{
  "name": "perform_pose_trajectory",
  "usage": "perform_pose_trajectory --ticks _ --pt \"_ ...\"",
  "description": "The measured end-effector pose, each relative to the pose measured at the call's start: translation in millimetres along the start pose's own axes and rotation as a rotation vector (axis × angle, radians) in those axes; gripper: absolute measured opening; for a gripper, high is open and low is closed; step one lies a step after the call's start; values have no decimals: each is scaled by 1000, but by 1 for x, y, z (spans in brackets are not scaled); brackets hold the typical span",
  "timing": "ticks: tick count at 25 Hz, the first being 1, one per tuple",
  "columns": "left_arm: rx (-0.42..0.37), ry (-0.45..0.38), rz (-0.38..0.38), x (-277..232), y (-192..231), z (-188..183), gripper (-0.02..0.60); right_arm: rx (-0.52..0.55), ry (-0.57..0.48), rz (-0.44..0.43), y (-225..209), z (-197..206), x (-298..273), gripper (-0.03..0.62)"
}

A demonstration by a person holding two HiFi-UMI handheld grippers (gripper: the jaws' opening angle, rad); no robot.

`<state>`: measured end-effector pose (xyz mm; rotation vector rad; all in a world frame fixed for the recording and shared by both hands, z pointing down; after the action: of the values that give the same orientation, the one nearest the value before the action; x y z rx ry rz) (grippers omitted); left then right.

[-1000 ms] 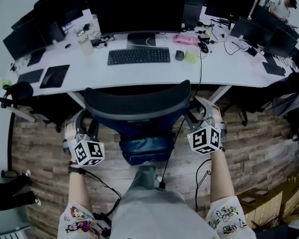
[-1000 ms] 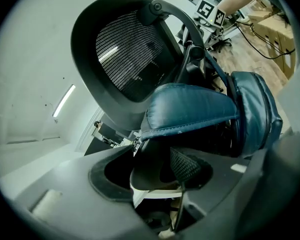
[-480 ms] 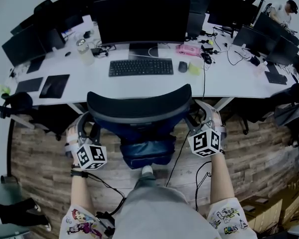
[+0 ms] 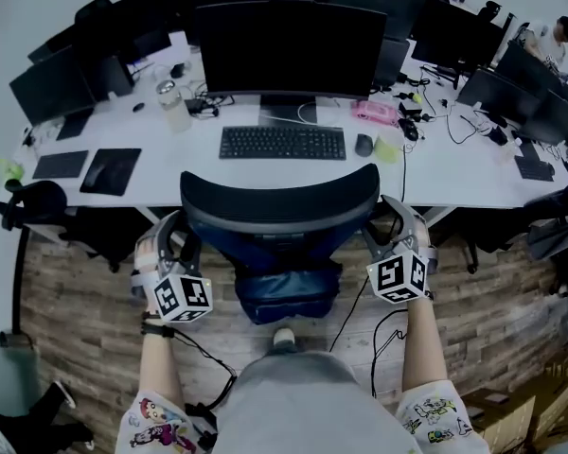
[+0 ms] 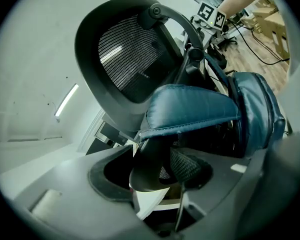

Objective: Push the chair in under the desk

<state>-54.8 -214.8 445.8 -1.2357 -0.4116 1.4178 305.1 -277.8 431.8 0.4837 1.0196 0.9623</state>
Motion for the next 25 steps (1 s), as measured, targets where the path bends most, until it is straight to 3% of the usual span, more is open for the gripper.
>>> perform_pose_trajectory --ticks 25 --pt "-22 36 -22 -48 31 11 236 -6 -29 11 1 -31 -23 268"
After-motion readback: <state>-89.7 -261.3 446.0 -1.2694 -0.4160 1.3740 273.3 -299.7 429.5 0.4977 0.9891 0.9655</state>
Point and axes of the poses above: the fingertips, and each gripper's own axes: x backward along the fingers, y to its left, z out of its underside, the point moved 3 cm from there along x, backward along the fingers, and after that the axes turned 15 degrees about y, right-handed, at the moved point
